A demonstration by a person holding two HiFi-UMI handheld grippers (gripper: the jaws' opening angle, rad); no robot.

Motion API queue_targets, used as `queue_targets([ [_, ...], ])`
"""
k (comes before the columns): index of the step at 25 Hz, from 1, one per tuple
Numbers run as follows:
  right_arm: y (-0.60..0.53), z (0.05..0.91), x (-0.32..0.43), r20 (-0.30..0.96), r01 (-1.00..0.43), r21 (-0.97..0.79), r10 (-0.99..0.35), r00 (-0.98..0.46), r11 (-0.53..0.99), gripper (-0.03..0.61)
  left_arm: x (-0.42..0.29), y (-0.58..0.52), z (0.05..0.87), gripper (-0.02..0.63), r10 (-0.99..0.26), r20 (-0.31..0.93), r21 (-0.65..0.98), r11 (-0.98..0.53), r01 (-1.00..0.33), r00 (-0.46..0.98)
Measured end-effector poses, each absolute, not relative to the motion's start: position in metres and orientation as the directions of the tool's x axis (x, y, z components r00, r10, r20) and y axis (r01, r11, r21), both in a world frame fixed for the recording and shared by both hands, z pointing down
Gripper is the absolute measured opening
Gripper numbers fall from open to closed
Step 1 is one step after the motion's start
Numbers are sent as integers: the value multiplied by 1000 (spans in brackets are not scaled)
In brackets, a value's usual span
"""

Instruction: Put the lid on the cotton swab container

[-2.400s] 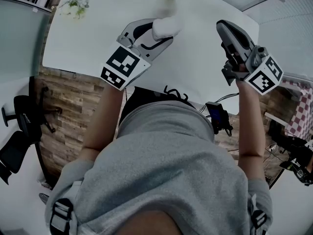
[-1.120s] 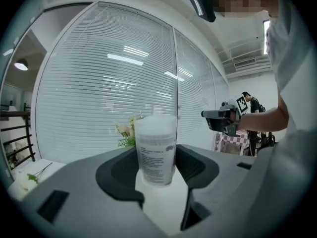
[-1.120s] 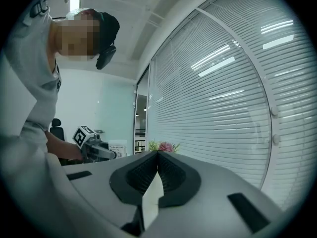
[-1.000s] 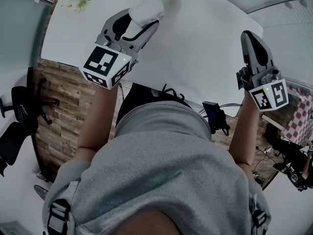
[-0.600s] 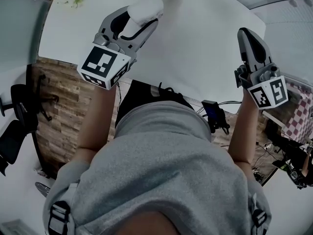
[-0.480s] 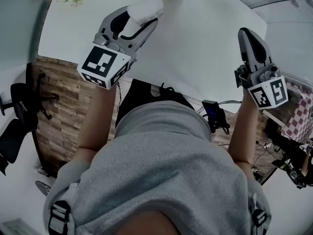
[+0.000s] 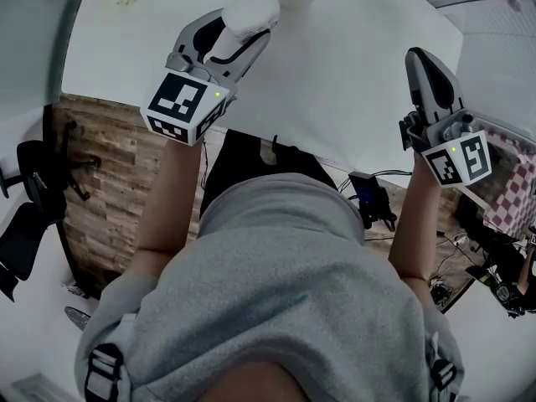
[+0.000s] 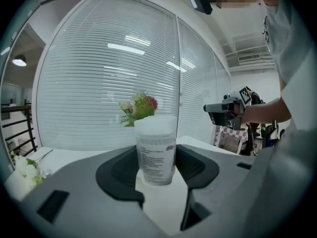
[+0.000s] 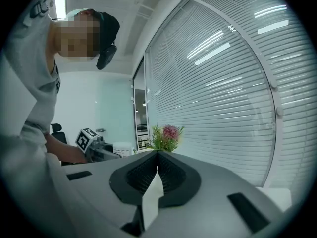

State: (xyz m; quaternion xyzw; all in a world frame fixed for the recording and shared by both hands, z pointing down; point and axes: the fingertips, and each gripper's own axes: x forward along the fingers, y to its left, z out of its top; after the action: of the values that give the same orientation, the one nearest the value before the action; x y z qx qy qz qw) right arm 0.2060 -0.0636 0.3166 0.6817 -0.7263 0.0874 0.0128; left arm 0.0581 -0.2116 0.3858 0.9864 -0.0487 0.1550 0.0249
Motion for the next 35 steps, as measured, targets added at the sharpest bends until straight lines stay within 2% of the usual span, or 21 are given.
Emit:
queue_targets([
  [22,-35,354,217,225,-983,-173,-974,22,-63,25,83,-201,490,227,-6,477,60,-997,-39,879],
  [35,-28,379,219,277,-973,-220,-961,9,-73,25,89,-196,544,227,5,569,65,-997,-39,822],
])
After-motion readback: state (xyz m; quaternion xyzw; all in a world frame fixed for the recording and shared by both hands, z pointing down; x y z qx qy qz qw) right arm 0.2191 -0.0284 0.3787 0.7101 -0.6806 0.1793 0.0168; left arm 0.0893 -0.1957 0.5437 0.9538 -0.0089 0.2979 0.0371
